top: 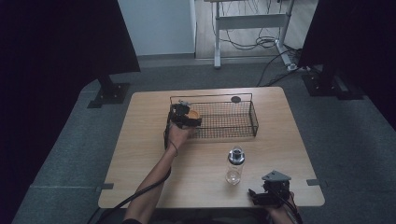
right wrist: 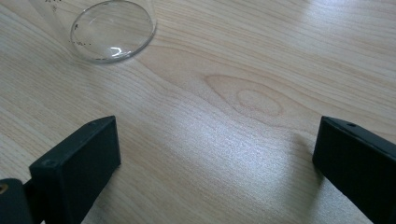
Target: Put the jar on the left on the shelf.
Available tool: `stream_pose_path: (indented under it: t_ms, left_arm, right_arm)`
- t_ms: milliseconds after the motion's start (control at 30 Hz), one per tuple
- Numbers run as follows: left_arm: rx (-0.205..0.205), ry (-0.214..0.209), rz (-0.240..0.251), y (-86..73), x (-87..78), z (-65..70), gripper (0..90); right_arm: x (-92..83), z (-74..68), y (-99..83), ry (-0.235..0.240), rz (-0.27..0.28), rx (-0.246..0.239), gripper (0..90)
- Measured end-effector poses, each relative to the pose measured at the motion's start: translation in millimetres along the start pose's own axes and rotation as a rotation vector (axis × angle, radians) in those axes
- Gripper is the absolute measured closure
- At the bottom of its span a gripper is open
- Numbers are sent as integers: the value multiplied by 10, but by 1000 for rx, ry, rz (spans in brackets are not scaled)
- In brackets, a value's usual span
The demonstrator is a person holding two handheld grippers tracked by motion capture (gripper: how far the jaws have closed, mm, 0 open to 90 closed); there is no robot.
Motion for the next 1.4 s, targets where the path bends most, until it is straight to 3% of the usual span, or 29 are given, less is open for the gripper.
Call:
stream_pose_path:
  t_ms: [500, 1400]
  left_arm:
    - [27, 3, 56, 57, -210, -54, 82]
    - [53, -38, 128, 35, -623, -162, 40]
  right_arm:
    - [1, -1, 1, -1, 0, 1, 1]
    - [2, -1, 1, -2, -1, 1, 1]
Point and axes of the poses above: each handheld gripper's, and its own axes: x roughly forward along the jaws, y roughly out of its top, z roughly to its right, the point moved 5 cm from there along x, roughly forward along the jaws, and after that the axes turned 14 degrees about y, right-handed, at the moved point
